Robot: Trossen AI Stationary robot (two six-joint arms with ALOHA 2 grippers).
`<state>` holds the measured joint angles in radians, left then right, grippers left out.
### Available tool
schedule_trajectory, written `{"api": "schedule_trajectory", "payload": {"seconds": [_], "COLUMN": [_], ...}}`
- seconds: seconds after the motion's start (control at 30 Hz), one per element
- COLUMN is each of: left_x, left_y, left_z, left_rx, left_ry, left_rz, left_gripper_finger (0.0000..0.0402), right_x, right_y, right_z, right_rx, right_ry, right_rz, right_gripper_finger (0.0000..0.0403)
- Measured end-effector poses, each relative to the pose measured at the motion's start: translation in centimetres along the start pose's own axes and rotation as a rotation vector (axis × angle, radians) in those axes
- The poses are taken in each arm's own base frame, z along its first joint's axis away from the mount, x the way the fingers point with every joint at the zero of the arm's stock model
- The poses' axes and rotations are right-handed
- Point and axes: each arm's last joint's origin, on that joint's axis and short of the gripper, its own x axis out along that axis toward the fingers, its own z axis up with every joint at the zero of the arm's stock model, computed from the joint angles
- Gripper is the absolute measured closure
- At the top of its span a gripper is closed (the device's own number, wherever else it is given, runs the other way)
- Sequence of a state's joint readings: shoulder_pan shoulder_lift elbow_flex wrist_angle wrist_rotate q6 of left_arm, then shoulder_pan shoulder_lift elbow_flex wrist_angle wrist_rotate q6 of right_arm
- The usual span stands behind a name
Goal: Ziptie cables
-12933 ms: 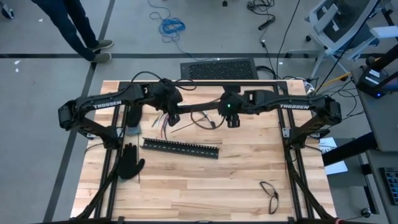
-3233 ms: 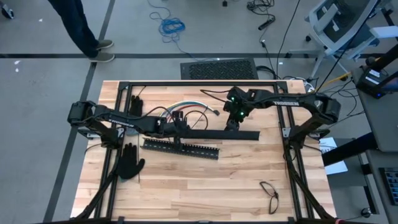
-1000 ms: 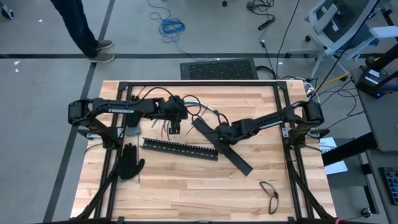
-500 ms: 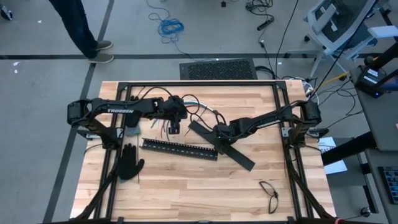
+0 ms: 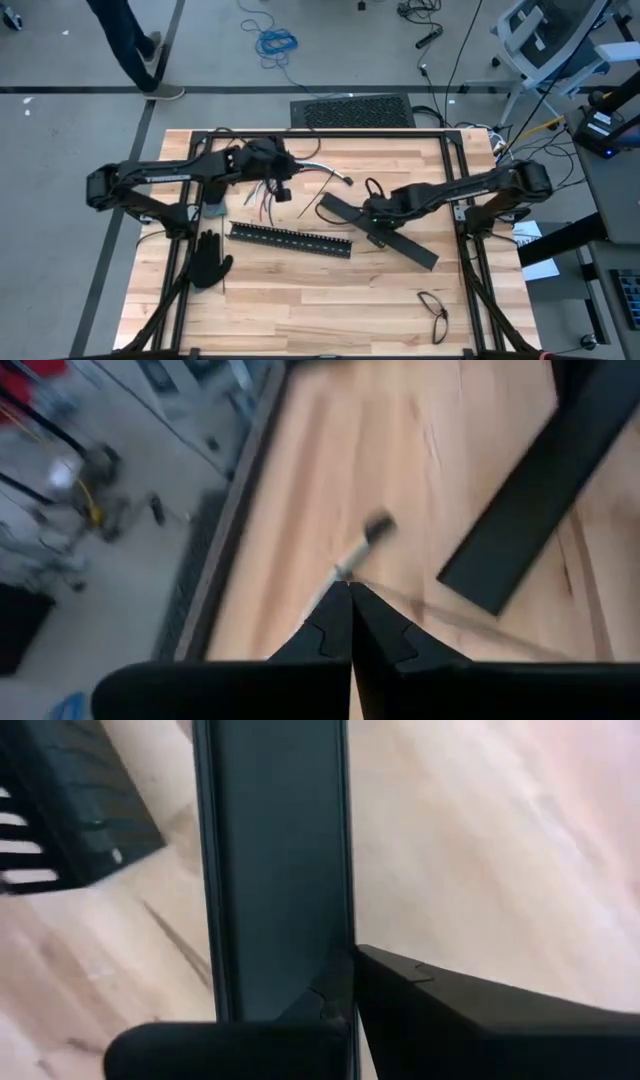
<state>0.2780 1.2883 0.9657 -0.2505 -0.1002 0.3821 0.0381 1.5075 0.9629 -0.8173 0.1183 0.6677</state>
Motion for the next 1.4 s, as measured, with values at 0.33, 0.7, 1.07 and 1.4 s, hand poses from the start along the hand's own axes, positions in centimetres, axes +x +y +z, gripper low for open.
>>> {"api": "schedule_trajectory", "payload": {"seconds": [0.33,0.7,1.07,1.4], "left_x": [-1.2,-2.2,-5.1,-5.7], "left_y": [2.8,6.3,6.7,7.0], "left_z": [0.8,-2.5,-2.8,-2.2], "left_rx": [-0.218,-0.603,-0.924,-1.146], "left_ry": [-0.186,-0.097,-0.086,-0.113], "left_rz": [0.031,-0.196,-0.276,-0.535], "left_gripper_finger": [0.0402,0.0385,0.025,0.0185], "right_x": [-6.4,-8.6,-8.8,-9.1], "right_y": [-0.9,-1.5,-2.0,-2.1], "right_z": [1.3,3.3,5.4,6.5], "right_rx": [-0.04,-0.146,-0.254,-0.347], "right_ry": [-0.154,-0.234,-0.371,-0.453], "right_rz": [-0.125,-0.144,-0.135,-0.138], "right_gripper_finger": [0.0403,0.0403,0.0403,0.0403]}}
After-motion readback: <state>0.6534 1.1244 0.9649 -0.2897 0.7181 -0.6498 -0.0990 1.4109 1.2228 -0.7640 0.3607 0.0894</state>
